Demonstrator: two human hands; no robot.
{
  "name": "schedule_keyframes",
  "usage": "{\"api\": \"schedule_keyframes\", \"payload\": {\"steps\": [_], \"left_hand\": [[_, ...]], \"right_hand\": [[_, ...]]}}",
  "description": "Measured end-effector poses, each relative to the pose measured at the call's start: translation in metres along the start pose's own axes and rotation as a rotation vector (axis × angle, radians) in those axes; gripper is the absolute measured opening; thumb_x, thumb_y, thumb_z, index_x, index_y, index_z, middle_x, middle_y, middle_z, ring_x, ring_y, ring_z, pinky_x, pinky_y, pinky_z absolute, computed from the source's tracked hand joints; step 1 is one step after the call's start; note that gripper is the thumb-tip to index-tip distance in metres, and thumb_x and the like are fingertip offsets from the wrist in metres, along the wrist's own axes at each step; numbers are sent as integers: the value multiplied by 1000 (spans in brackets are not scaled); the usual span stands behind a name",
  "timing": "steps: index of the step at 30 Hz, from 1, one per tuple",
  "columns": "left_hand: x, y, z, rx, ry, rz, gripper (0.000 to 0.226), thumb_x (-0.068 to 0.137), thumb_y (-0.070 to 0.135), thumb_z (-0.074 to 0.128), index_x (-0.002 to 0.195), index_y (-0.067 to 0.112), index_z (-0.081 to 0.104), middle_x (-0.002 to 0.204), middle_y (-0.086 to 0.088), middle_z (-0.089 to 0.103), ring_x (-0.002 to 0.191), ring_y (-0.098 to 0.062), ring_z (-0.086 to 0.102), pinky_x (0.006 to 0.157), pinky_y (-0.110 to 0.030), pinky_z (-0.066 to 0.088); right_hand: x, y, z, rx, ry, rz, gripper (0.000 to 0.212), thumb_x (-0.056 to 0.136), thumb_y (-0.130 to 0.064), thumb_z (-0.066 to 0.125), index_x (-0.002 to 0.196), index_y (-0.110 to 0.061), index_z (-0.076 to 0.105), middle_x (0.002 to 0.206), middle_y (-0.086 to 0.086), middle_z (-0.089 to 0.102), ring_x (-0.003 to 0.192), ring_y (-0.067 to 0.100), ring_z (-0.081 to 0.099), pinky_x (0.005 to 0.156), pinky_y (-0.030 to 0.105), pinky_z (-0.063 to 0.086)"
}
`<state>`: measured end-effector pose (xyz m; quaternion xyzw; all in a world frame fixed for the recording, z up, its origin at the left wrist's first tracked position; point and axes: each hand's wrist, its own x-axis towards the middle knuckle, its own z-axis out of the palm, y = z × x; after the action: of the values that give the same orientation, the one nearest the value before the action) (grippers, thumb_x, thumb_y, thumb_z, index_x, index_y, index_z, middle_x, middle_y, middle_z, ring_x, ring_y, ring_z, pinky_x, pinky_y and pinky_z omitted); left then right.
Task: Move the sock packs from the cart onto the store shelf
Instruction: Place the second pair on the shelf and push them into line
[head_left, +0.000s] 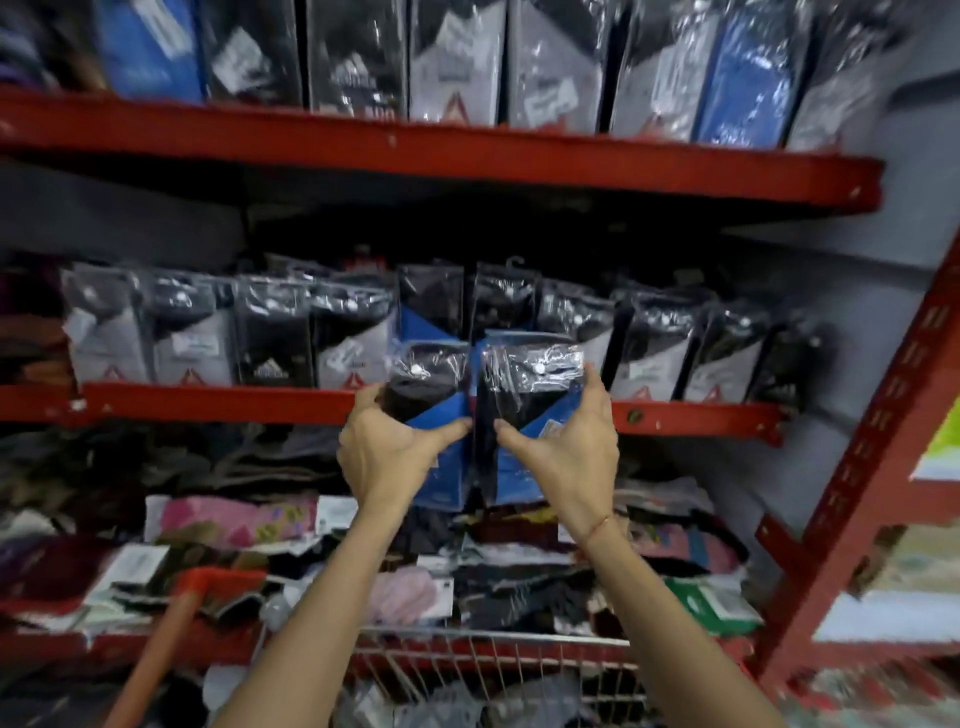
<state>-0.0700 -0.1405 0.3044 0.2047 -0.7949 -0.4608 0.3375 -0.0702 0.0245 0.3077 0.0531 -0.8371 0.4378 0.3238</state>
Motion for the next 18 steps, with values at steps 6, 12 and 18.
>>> {"api": "schedule_keyframes", "payload": {"steps": [6, 12, 18], "left_hand": [[54, 51, 12, -66, 177, 150, 96, 45, 66, 83, 122, 16, 55, 110, -5, 70, 100, -27, 66, 70, -32, 50], [76, 64, 49, -27, 233, 114, 99, 47, 66, 81, 125, 12, 51, 119, -8, 64, 102, -30, 64, 75, -37, 50], [91, 57, 64, 13, 313, 138, 99, 44, 70, 78, 117, 8, 55, 108, -10, 67, 88, -30, 68, 60, -30, 45]], "right_hand": [[64, -28, 21, 76, 139, -104, 107, 72, -48, 78, 151, -18, 13, 152, 5, 32, 127, 7, 26, 92, 17, 32], [99, -23, 50, 72, 158, -88, 102, 77, -42, 76, 151, -16, 11, 151, 7, 31, 137, 21, 34, 100, 33, 43], [109, -26, 74, 70, 200, -100, 98, 80, -40, 73, 151, -19, 9, 149, 8, 32, 132, 28, 43, 97, 39, 49]]}}
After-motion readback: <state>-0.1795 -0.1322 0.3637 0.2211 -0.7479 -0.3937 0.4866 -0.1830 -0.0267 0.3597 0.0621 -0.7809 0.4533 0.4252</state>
